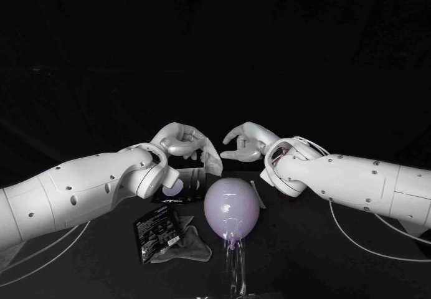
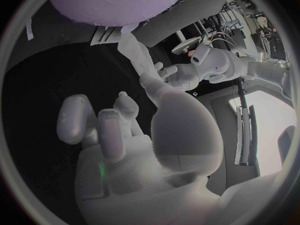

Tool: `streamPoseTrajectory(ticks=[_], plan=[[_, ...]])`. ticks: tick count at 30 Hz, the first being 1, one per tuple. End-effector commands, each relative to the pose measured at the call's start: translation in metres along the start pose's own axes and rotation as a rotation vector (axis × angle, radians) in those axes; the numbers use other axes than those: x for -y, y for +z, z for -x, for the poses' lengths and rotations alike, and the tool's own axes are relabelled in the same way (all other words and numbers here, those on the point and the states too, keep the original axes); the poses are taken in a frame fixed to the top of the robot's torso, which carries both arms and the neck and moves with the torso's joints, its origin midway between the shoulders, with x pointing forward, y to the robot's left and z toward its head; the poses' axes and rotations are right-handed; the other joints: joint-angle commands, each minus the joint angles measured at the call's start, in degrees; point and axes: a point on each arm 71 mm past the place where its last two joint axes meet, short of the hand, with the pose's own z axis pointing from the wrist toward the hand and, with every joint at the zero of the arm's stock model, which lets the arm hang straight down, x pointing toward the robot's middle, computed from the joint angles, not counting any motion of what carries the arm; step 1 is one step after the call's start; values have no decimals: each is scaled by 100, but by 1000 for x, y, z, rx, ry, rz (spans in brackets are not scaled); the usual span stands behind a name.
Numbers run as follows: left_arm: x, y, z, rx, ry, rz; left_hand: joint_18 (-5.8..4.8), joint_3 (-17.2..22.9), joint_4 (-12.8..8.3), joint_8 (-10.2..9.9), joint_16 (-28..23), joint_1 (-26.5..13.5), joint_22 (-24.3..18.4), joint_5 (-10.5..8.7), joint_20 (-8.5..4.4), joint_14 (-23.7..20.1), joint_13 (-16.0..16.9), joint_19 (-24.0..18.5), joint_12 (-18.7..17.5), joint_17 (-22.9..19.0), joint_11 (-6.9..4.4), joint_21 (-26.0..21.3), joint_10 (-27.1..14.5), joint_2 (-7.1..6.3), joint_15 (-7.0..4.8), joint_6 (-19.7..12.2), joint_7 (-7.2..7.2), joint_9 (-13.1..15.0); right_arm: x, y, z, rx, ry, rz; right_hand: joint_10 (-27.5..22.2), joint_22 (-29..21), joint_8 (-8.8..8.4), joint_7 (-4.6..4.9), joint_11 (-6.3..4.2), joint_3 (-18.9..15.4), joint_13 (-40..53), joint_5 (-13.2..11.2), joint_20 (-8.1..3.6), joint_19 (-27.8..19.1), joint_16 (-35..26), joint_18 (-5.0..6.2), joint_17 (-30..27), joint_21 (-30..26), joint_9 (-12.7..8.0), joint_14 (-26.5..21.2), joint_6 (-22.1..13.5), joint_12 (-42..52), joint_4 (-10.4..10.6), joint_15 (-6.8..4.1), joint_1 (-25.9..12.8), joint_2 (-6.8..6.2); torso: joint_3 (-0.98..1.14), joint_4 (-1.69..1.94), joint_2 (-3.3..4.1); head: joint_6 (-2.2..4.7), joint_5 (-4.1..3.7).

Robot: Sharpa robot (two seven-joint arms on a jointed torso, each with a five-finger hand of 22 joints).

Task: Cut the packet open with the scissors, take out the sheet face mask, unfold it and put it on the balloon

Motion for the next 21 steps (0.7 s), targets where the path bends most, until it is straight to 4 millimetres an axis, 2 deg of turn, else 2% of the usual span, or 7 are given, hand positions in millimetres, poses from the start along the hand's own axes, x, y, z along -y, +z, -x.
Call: streamPoseTrajectory(ticks=[1, 2, 3, 8, 13, 15, 21], plan=[[3, 1, -3, -16, -13, -11, 93, 168, -122, 102, 44, -136, 20, 159, -12, 42, 42, -52, 63, 43, -118, 54, 114, -37, -34, 11, -44, 467, -13, -1, -1, 64, -96, 96, -15, 874, -16, -2, 9, -81, 13, 11, 44, 13, -1, 113, 473, 20, -5, 65, 36, 54, 35, 43, 7, -43, 1, 5, -2, -9, -1], [3, 1, -3, -16, -12, -9, 93, 168, -122, 102, 44, -136, 20, 159, -12, 42, 42, -52, 63, 43, -118, 54, 114, -37, -34, 11, -44, 467, -15, -2, -2, 65, -99, 105, -11, 877, -12, -4, 7, -94, 15, 13, 45, 18, 2, 112, 477, 28, -4, 68, 50, 62, 42, 43, 8, -41, 1, 5, -2, -10, -2], [2, 1, -3, -16, -10, -7, 95, 227, -194, 149, 85, -293, 52, 672, -31, 102, 96, -38, 128, 137, -140, 109, 148, -140, -54, 57, -66, 531, -17, -2, -3, 67, -102, 117, 6, 885, 11, -17, -1, -130, 24, 13, 47, 34, 12, 108, 491, 55, 3, 76, 108, 86, 65, 37, 7, -39, 2, 7, -2, -10, -1], [2, 2, -3, -17, -3, 4, 95, 275, -273, 166, 115, -399, 79, 805, -46, 154, 143, -37, 170, 216, -152, 154, 146, -166, -71, 66, -83, 585, -24, -6, -7, 73, -89, 155, 54, 905, 50, -62, -40, -357, 26, 136, 30, 80, 38, 100, 518, 115, -2, 99, 258, 160, 231, 5, -38, -27, -4, 11, 1, -19, -2], [0, 2, -2, -11, 6, 16, 95, 294, -333, 198, 145, -511, 97, 947, -57, 204, 192, -34, 221, 282, -176, 186, 177, -200, -91, 102, -106, 646, -26, -9, -7, 83, -68, 167, 173, 939, 104, -119, -89, -544, 89, 702, -5, 155, 78, 77, 575, 228, -2, 142, 419, 303, 468, -36, -181, 15, -5, 7, 1, -20, 13], [0, 2, -1, -7, 11, 22, 95, 295, -348, 218, 170, -563, 100, 1007, -60, 248, 214, -29, 248, 352, -190, 194, 201, -214, -103, 120, -121, 676, -26, -10, -7, 84, -59, 168, 225, 954, 146, -151, -120, -586, 114, 1100, -29, 190, 100, 67, 609, 281, 4, 166, 512, 356, 579, -64, -258, 29, 0, 3, -1, -24, 19], [-2, 2, 1, -1, 19, 35, 96, 329, -411, 239, 182, -646, 111, 1190, -75, 270, 257, -20, 283, 366, -210, 217, 219, -241, -123, 142, -141, 732, -27, -11, -10, 62, -68, 155, 210, 946, 163, -169, -132, -758, 74, 1201, -48, 181, 86, 70, 583, 254, -10, 157, 555, 348, 774, -78, -453, -33, 3, 1, -4, -31, 18]])
